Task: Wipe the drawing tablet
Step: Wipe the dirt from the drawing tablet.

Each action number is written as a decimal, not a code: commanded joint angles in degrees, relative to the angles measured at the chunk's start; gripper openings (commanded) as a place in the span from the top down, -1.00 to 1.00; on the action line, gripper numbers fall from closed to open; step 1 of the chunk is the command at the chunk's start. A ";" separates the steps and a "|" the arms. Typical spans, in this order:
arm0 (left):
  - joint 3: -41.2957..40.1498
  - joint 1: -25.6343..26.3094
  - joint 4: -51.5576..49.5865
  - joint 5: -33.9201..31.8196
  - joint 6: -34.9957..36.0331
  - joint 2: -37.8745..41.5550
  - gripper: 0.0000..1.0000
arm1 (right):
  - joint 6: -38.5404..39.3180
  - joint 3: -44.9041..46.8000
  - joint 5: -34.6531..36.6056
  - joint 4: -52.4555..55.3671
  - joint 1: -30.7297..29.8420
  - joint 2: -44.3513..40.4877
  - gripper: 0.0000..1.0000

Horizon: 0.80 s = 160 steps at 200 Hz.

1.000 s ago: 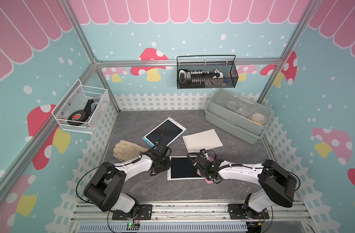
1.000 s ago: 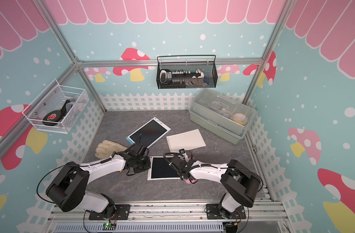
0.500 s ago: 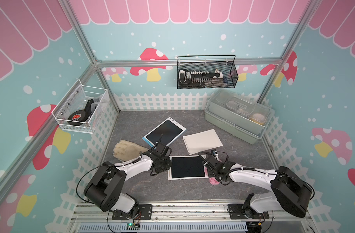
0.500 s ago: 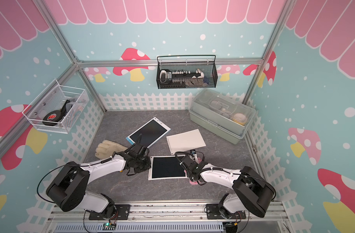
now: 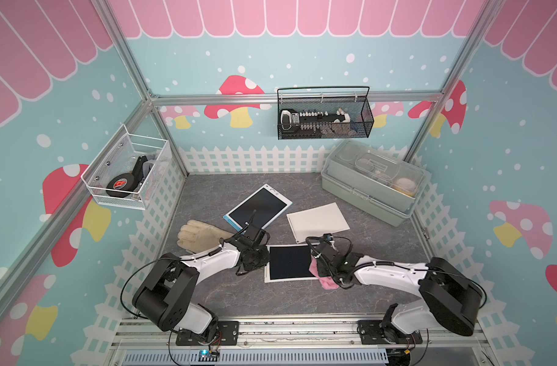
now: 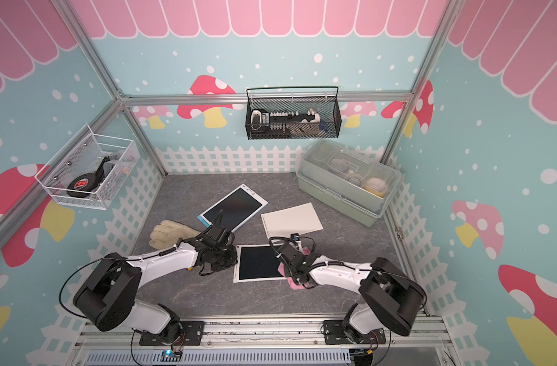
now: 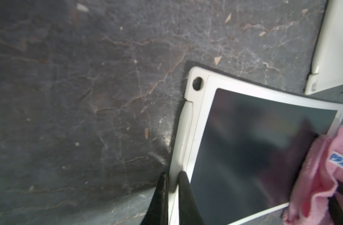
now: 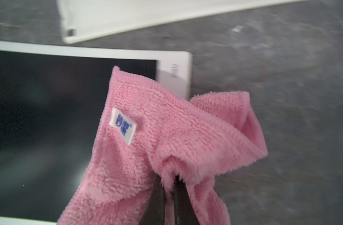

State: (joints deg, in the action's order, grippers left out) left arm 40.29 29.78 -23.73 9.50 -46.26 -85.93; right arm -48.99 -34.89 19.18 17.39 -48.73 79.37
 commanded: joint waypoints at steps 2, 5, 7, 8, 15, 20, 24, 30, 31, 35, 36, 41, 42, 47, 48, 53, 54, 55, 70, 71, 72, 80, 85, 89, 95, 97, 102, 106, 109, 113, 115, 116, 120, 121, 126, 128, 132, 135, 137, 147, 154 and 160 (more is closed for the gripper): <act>-3.45 0.26 -7.05 -2.99 -0.86 -4.12 0.82 | 0.48 1.21 -2.38 4.93 -1.61 0.48 1.00; -3.46 0.23 -7.08 -2.99 -0.86 -4.11 0.83 | 0.74 0.43 -2.35 4.86 -2.62 1.17 1.00; -3.47 0.24 -7.05 -2.99 -0.87 -4.08 0.83 | 0.92 -0.35 -2.21 4.90 -3.50 1.85 1.00; -3.47 0.26 -7.04 -2.95 -0.86 -4.07 0.82 | 1.00 -0.70 -2.12 4.92 -3.89 2.15 1.00; -3.55 0.28 -7.05 -2.91 -0.86 -4.23 0.82 | 1.78 -4.53 -1.62 5.02 -6.65 4.90 1.00; -3.55 0.28 -7.08 -2.91 -0.81 -4.24 0.82 | 2.25 -7.55 -1.96 4.87 -8.56 7.59 1.00; -3.55 0.28 -7.05 -2.91 -0.77 -4.33 0.82 | 2.36 -8.89 -2.29 4.60 -9.47 8.98 1.00; -3.47 0.28 -6.97 -2.82 -0.77 -4.41 0.83 | 2.49 -11.46 -3.18 3.75 -10.94 11.48 1.00; -3.51 0.28 -6.96 -2.82 -0.77 -4.37 0.83 | 2.50 -11.84 -3.36 3.60 -11.12 11.89 1.00; -3.55 0.31 -6.95 -2.75 -0.82 -4.37 0.82 | 2.43 -13.13 -3.87 2.80 -11.84 13.29 1.00; -3.55 0.29 -6.95 -2.74 -0.79 -4.40 0.82 | 2.42 -13.42 -3.97 2.60 -11.97 13.58 1.00; -3.55 0.33 -6.95 -2.71 -0.79 -4.44 0.82 | 2.05 -14.63 -4.50 1.78 -12.53 14.95 1.00; -3.55 0.35 -6.95 -2.76 -0.78 -4.43 0.83 | 1.97 -14.79 -4.67 1.60 -12.57 15.25 1.00; -3.55 0.34 -6.95 -2.67 -0.83 -4.43 0.82 | 1.38 -15.63 -5.38 0.95 -12.54 16.41 1.00; -3.55 0.31 -6.95 -2.70 -0.80 -4.43 0.83 | 1.28 -15.68 -5.47 0.79 -12.58 16.59 1.00; -3.55 0.35 -6.96 -2.79 -0.78 -4.41 0.82 | 0.61 -15.98 -5.65 0.56 -12.41 17.16 1.00; -3.55 0.36 -6.95 -2.76 -0.81 -4.37 0.83 | 0.50 -16.03 -5.60 0.55 -12.38 17.23 1.00; -3.55 0.36 -6.99 -2.75 -0.79 -4.35 0.82 | 0.40 -16.06 -5.58 0.55 -12.28 17.36 1.00; -3.64 0.36 -6.95 -2.85 -0.72 -4.34 0.83 | -0.46 -13.92 -5.45 0.80 -10.33 16.27 1.00; -3.64 0.36 -6.95 -2.83 -0.70 -4.34 0.83 | -0.52 -13.59 -5.46 0.89 -10.11 16.04 1.00; -3.64 0.37 -6.95 -2.83 -0.69 -4.34 0.83 | -0.55 -13.30 -5.46 0.89 -9.96 15.88 1.00; -3.73 0.34 -7.04 -2.90 -0.70 -4.25 0.83 | -0.74 -10.90 -5.32 1.77 -8.17 13.88 1.00; -3.73 0.37 -7.04 -2.99 -0.64 -4.25 0.83 | -0.80 -9.23 -5.13 2.75 -6.84 12.55 1.00; -3.73 0.37 -6.99 -3.07 -0.64 -4.25 0.83 | -0.84 -7.85 -5.08 3.57 -5.60 11.29 1.00; -3.65 0.32 -6.95 -3.16 -0.59 -4.29 0.83 | -0.90 -5.42 -5.35 4.55 -3.60 9.06 1.00; -3.65 0.29 -6.95 -3.17 -0.52 -4.32 0.83 | -0.92 -4.63 -5.48 4.78 -2.78 8.39 1.00; -3.57 0.36 -6.97 -3.19 -0.51 -4.46 0.83 | -1.01 -2.48 -5.87 5.13 -0.97 6.24 1.00; -3.56 0.36 -6.94 -3.20 -0.46 -4.57 0.83 | -0.97 -0.87 -6.01 5.34 0.26 4.44 1.00; -3.49 0.29 -7.00 -3.17 -0.46 -4.66 0.83 | -0.90 0.34 -6.12 5.44 1.20 3.21 1.00; -3.47 0.30 -7.02 -3.17 -0.34 -4.76 0.83 | -0.72 1.51 -6.30 5.61 2.27 1.57 1.00; -3.38 0.35 -7.03 -3.15 -0.33 -4.84 0.83 | -0.59 2.03 -6.45 5.74 2.73 0.65 1.00; -3.38 0.31 -6.99 -3.16 -0.37 -4.85 0.83 | -0.54 2.25 -6.48 5.78 2.92 0.32 1.00; -3.30 0.31 -7.04 -3.16 -0.26 -4.88 0.83 | -0.38 2.98 -6.60 5.93 3.49 -1.11 1.00; -3.30 0.34 -7.04 -3.17 -0.25 -4.82 0.83 | -0.35 3.12 -6.65 5.92 3.61 -1.35 1.00; -3.29 0.37 -7.02 -3.09 -0.28 -4.86 0.83 | 0.04 3.50 -6.77 5.69 3.73 -2.68 1.00; -3.23 0.30 -7.03 -3.08 -0.22 -4.82 0.83 | 0.30 3.47 -6.96 5.48 3.66 -2.89 1.00; -3.20 0.34 -7.02 -3.08 -0.20 -4.84 0.83 | 0.82 3.40 -7.62 4.82 3.39 -3.11 1.00; -3.20 0.36 -6.99 -3.11 -0.22 -4.77 0.83 | 0.97 3.11 -8.09 4.29 3.03 -2.88 1.00; -3.20 0.37 -6.96 -3.09 -0.16 -4.73 0.83 | 1.06 2.76 -8.34 3.98 2.72 -2.55 1.00; -3.16 0.36 -6.98 -3.08 -0.15 -4.85 0.83 | 1.60 0.29 -9.29 2.05 0.21 0.70 1.00; -3.17 0.34 -6.88 -2.93 -0.19 -4.87 0.83 | 2.11 -2.80 -9.75 0.84 -2.50 3.82 1.00; -3.06 0.35 -6.78 -2.74 -0.19 -4.99 0.83 | 2.76 -5.98 -10.24 -0.36 -4.82 7.29 1.00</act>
State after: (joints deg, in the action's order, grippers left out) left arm 40.47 29.76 -23.75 9.32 -46.19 -86.13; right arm -47.77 -34.52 13.13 17.78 -47.09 78.26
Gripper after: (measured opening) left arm 0.088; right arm 0.056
